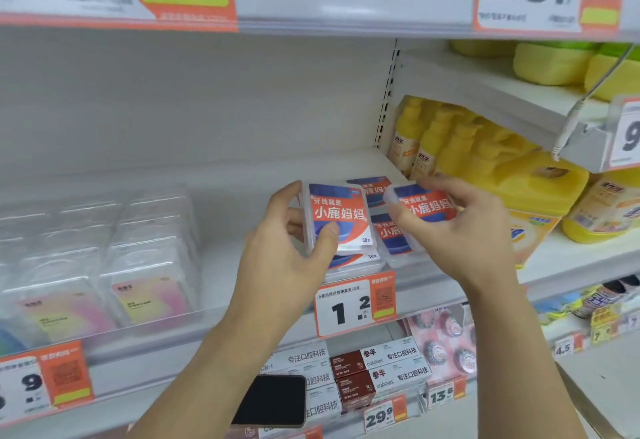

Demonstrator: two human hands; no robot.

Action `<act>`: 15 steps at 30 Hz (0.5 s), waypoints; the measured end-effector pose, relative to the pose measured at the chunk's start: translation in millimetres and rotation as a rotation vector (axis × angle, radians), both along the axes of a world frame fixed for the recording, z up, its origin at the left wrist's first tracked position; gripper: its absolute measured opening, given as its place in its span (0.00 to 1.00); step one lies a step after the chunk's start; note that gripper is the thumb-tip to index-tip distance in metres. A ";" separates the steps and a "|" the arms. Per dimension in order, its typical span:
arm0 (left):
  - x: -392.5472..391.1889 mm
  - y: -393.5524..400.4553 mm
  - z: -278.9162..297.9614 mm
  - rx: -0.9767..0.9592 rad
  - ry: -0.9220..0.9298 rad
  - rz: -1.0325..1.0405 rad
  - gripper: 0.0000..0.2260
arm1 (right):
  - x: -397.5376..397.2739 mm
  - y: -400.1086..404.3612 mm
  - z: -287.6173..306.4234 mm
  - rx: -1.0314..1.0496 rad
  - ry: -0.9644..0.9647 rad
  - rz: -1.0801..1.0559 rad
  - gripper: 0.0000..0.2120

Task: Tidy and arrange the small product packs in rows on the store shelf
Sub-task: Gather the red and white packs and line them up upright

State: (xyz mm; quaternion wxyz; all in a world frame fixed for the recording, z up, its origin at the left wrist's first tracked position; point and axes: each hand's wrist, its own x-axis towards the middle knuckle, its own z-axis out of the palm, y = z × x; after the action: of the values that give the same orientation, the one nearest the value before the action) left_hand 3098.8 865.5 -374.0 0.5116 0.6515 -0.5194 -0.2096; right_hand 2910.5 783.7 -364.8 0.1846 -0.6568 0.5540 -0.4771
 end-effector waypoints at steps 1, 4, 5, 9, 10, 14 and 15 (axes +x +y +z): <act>-0.6 0.3 -1.2 0.017 -0.070 0.006 0.24 | -0.1 -1.1 -3.2 0.032 0.010 0.011 0.23; -4.0 3.3 -6.5 0.061 -0.250 -0.016 0.26 | -4.4 -2.6 -9.4 0.120 0.081 0.086 0.22; -5.1 5.0 -8.3 0.067 -0.266 -0.045 0.30 | -7.1 -2.9 -10.6 0.151 0.087 0.122 0.23; -7.1 9.8 -12.5 0.086 -0.289 -0.146 0.40 | -23.6 0.8 -9.3 0.286 0.019 0.240 0.29; -7.0 10.2 -12.8 0.103 -0.309 -0.151 0.39 | -28.5 1.8 -9.1 0.318 0.009 0.255 0.30; -7.7 12.6 -12.5 0.106 -0.380 -0.127 0.31 | -40.9 4.7 -1.7 0.431 0.062 0.344 0.33; -8.5 13.5 -12.4 0.097 -0.386 -0.117 0.31 | -41.1 4.8 0.0 0.440 0.102 0.360 0.34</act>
State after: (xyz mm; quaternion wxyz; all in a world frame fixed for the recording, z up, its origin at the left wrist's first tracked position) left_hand 3090.3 879.0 -386.3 0.3574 0.6723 -0.6341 -0.1349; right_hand 2869.4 788.5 -364.9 0.3763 -0.7120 0.5271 -0.2715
